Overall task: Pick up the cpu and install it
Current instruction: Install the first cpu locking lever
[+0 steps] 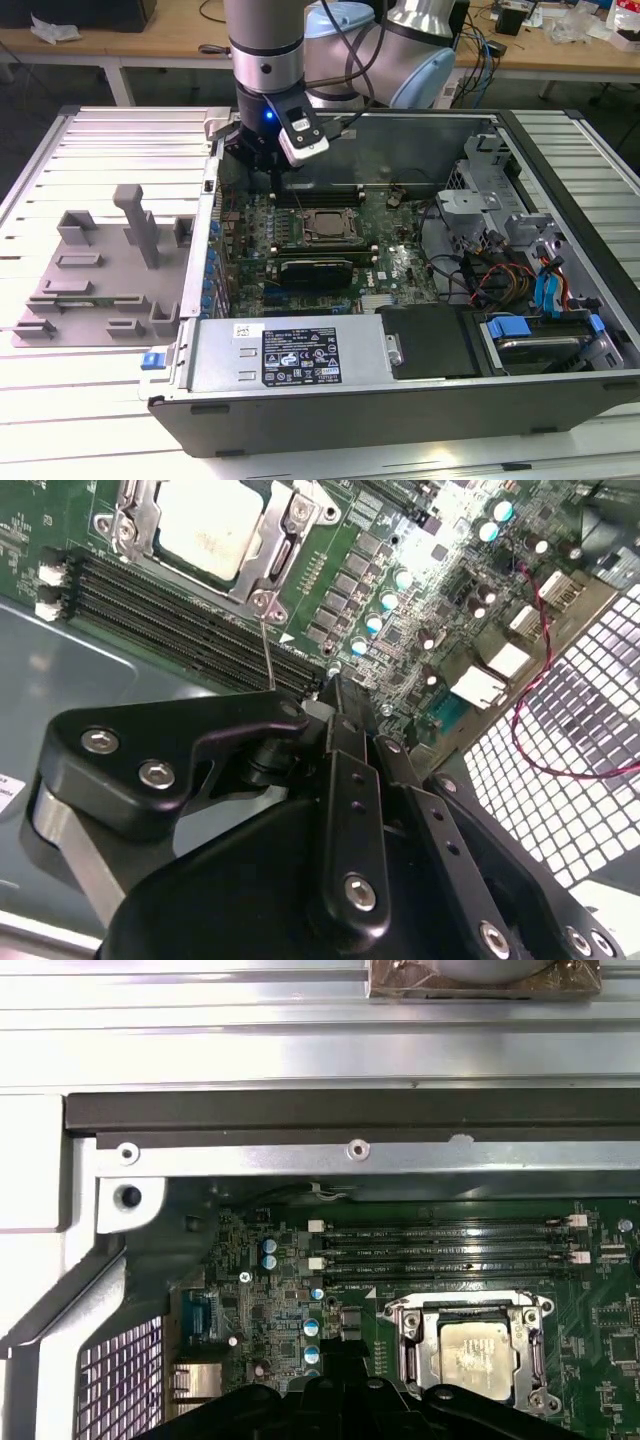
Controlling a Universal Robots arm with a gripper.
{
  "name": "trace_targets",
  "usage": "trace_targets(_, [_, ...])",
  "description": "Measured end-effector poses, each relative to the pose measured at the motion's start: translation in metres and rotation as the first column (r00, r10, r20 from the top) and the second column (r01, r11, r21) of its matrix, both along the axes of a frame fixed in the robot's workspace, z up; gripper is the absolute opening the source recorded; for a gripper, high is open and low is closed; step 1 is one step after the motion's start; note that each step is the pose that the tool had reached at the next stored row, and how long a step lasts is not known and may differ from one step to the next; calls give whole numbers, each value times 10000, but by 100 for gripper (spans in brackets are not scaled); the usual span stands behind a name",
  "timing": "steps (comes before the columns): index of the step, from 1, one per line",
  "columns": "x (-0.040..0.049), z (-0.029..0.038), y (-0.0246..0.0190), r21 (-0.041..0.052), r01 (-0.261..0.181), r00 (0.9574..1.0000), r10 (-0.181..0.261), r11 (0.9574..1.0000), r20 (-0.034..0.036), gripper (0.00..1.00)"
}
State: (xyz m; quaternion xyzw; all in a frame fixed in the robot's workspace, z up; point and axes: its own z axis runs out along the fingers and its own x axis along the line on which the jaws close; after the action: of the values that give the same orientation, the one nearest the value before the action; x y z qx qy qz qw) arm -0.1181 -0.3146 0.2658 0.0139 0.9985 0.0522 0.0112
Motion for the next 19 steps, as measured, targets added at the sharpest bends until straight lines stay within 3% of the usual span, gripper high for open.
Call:
trace_targets(1, [0,0,0,1,-1,10000,1,10000,1,11])
trace_targets(3, [0,-4,-1,216,-1,10000,1,9998,31,11])
trace_targets(5, [0,-11,0,316,-1,10000,0,9995,44,11])
trace_targets(8, [0,-21,-1,385,-3,10000,1,9993,45,11])
trace_targets(9, [-1,-30,-1,488,-3,10000,0,9988,52,11])
trace_targets(10, [0,-36,-1,661,-4,10000,-1,9978,75,11])
trace_targets(13, [-1,-44,-1,904,-5,9999,-4,9959,105,11])
trace_targets(14, [-1,-46,-1,1083,-8,9999,-6,9941,132,11])
trace_targets(15, [-1,-58,0,1185,-10,9999,-8,9929,147,11])
trace_targets(19, [14,-122,-5,1212,-11,9999,-7,9926,147,11])
